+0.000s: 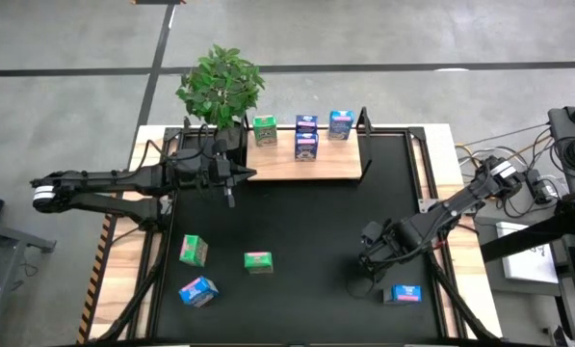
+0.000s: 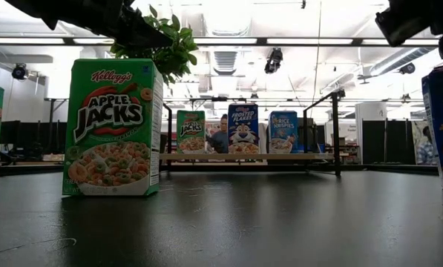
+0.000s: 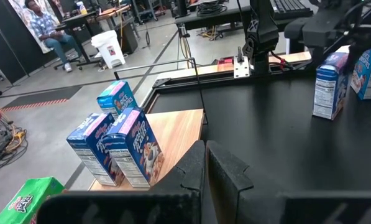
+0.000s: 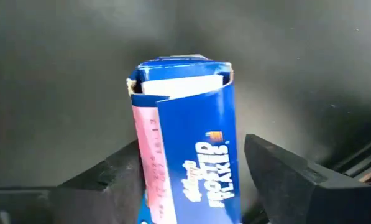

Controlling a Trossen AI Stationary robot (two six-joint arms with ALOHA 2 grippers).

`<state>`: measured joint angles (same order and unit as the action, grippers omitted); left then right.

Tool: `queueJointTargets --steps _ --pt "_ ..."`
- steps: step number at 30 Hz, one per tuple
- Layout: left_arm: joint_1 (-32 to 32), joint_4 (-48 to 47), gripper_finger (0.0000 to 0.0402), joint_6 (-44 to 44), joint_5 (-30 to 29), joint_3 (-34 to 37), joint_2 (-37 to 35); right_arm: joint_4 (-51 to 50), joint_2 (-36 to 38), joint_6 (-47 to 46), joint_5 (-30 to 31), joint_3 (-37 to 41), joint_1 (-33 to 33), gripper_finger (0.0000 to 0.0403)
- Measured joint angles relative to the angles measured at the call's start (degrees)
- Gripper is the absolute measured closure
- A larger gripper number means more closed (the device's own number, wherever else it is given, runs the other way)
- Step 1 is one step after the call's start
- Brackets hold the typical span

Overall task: Stack cereal on shelf
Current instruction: Put the blue cereal box aligned with the blue cereal boxes on the shelf

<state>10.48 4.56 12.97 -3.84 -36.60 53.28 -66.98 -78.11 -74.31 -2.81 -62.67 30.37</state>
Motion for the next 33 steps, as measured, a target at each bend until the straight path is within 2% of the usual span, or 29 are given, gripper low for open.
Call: queueJointTargets --steps 9,23,27,33 --pt "0.0 0.24 0.0402 0.0 0.0 0.0 0.0 0.21 0.0 0.7 -0.11 -0.16 0.0 0.0223" --pt "0.0 0.2 0.0402 1.02 -0.01 0.0 0.0 0.02 0.0 8.61 1.54 -6.27 -5.19 0.0263" --pt "-0.02 0.7 0.0402 1.51 0.0 0.0 0.0 0.31 0.0 16.85 3.27 -9.24 -10.17 0.0264" --pt "-0.01 1.14 0.0402 1.51 -0.01 0.0 -0.02 1.86 -1.9 36.26 4.55 -15.6 -21.05 0.0264"
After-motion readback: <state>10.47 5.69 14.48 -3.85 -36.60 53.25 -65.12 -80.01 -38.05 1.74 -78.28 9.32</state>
